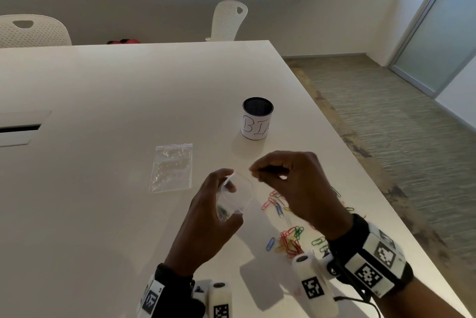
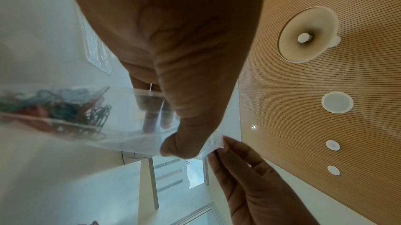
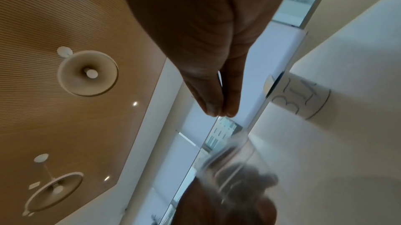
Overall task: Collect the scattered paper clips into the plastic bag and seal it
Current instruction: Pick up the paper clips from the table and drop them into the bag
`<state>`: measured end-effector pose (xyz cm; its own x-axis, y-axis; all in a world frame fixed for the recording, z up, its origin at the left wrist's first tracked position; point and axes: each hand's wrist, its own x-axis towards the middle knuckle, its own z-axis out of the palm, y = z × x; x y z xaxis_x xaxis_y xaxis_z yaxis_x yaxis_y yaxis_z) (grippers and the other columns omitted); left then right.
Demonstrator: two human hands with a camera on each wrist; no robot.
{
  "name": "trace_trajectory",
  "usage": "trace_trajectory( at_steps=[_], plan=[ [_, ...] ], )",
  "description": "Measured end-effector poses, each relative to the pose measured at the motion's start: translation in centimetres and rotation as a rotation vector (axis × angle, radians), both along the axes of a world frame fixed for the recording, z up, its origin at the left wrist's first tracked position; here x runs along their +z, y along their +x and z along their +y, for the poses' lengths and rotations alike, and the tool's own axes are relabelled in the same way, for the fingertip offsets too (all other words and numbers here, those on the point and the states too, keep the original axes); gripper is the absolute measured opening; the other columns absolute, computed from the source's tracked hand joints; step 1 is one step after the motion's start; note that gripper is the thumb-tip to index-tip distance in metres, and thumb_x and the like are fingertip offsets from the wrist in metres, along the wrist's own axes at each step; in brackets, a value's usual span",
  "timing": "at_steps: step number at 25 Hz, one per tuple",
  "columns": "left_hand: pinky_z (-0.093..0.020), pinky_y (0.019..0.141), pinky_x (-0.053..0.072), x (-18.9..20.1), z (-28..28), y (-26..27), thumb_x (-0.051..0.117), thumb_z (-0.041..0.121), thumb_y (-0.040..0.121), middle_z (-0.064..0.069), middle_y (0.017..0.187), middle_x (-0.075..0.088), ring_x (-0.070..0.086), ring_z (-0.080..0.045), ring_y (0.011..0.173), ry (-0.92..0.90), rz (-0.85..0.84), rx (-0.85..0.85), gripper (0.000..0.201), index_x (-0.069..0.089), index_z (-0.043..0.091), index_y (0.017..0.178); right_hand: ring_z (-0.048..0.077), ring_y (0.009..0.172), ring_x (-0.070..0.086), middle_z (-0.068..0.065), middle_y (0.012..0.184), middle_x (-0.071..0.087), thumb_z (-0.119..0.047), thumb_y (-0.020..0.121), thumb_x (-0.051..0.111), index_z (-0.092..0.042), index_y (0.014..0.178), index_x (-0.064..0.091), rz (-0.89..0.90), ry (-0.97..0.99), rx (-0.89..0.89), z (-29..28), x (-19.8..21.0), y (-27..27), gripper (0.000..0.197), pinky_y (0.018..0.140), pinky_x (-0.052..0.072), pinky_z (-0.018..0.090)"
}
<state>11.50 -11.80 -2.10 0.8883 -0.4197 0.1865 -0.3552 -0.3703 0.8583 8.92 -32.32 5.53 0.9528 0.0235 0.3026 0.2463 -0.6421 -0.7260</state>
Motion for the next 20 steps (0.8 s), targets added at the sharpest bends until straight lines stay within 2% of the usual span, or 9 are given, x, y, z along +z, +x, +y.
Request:
trace_trajectory(
  at_steps=[4,6,7,8,10,11,14,16,20],
  plan=[
    [-0.012,0.077,0.053,0.1,0.2,-0.1,0.08,0.013,0.082,0.014,0.115,0.059,0.062,-0.008,0.105,0.001,-0.011,0.019,0.069,0.044,0.031,0.138,-0.002,0.073,0.073,-0.008,0.082,0.079,-0.008,0.086,0.081,-0.014,0.095,0.081,0.092,-0.054,-0.185,-5.5,-1.4,1.5,0.011,0.075,0.055,0.006],
    [-0.012,0.076,0.054,0.1,0.2,-0.1,0.08,0.012,0.081,0.014,0.116,0.059,0.062,-0.008,0.105,0.003,-0.01,0.016,0.07,0.044,0.032,0.138,-0.005,0.07,0.069,-0.005,0.085,0.079,-0.006,0.089,0.078,-0.013,0.098,0.081,0.17,-0.187,-0.271,-8.5,-3.4,2.2,0.012,0.07,0.048,-0.003],
    [-0.012,0.075,0.054,0.1,0.3,-0.1,0.079,0.011,0.081,0.015,0.116,0.059,0.062,-0.008,0.104,0.004,-0.005,0.015,0.07,0.044,0.032,0.138,0.0,0.074,0.07,0.0,0.09,0.08,-0.004,0.091,0.075,-0.012,0.101,0.081,0.203,-0.246,-0.309,-9.7,-4.4,2.5,0.014,0.068,0.046,-0.003],
    [-0.011,0.074,0.053,0.2,0.2,-0.1,0.079,0.011,0.082,0.015,0.116,0.06,0.062,-0.007,0.104,0.002,0.001,0.013,0.07,0.044,0.032,0.138,0.009,0.08,0.073,0.006,0.097,0.081,-0.002,0.092,0.071,-0.01,0.105,0.08,0.234,-0.288,-0.345,-10.9,-5.4,2.7,0.017,0.071,0.048,0.001],
    [-0.007,0.074,0.05,0.3,0.2,-0.2,0.08,0.01,0.082,0.014,0.116,0.06,0.062,-0.005,0.104,-0.003,0.004,0.016,0.07,0.045,0.031,0.138,0.025,0.1,0.074,0.015,0.11,0.079,0.001,0.094,0.064,-0.006,0.113,0.078,0.316,-0.35,-0.398,-12.6,-7.1,3.1,0.024,0.087,0.056,0.024],
    [-0.005,0.074,0.049,0.3,0.2,-0.2,0.08,0.009,0.082,0.014,0.116,0.06,0.062,-0.006,0.104,-0.005,0.004,0.016,0.07,0.045,0.03,0.138,0.03,0.108,0.072,0.017,0.116,0.076,0.001,0.095,0.061,-0.005,0.117,0.076,0.361,-0.388,-0.408,-13.0,-7.6,3.1,0.028,0.094,0.056,0.033],
    [-0.006,0.075,0.05,0.4,0.2,-0.3,0.08,0.009,0.082,0.013,0.116,0.061,0.062,-0.008,0.104,-0.001,0.0,0.015,0.07,0.045,0.029,0.139,0.034,0.113,0.067,0.018,0.122,0.07,-0.001,0.099,0.054,-0.004,0.12,0.074,0.381,-0.46,-0.385,-12.8,-8.7,3.2,0.03,0.098,0.054,0.043],
    [-0.007,0.073,0.051,0.4,0.2,-0.3,0.081,0.011,0.082,0.013,0.117,0.06,0.062,-0.006,0.105,0.006,0.004,0.013,0.071,0.044,0.029,0.14,0.032,0.108,0.067,0.016,0.119,0.069,-0.003,0.101,0.053,-0.004,0.118,0.075,0.373,-0.452,-0.345,-11.4,-9.0,2.9,0.027,0.096,0.055,0.042],
    [-0.005,0.073,0.049,0.4,0.1,-0.2,0.081,0.01,0.082,0.012,0.117,0.06,0.061,-0.006,0.105,0.014,-0.001,0.018,0.07,0.045,0.028,0.139,0.021,0.104,0.065,0.007,0.119,0.065,-0.011,0.104,0.053,-0.007,0.12,0.073,0.39,-0.409,-0.208,-7.5,-8.8,2.0,0.026,0.089,0.052,0.027]
  ],
)
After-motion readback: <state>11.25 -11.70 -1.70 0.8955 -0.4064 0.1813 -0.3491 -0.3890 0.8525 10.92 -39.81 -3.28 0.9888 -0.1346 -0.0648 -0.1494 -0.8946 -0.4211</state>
